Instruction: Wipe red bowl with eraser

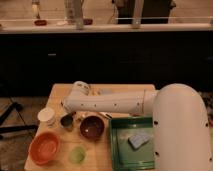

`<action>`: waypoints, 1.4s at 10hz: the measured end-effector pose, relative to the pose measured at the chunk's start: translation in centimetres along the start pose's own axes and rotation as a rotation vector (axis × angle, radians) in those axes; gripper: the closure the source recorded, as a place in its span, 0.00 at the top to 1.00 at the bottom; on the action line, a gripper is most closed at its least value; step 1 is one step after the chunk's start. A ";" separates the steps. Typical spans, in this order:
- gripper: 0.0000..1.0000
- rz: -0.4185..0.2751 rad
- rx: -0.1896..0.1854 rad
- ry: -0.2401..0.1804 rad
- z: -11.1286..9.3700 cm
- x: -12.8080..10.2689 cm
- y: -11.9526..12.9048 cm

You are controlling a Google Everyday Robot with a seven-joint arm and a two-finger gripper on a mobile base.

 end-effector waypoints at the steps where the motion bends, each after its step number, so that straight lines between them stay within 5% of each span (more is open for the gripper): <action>1: 0.58 0.002 -0.001 0.003 0.2 0.0 0.0; 6: 0.59 -0.004 0.002 0.015 0.8 -1.0 0.2; 9: 0.78 0.003 0.008 0.014 0.6 -1.3 -0.2; 14: 0.78 -0.002 0.022 0.018 0.5 -2.3 -0.3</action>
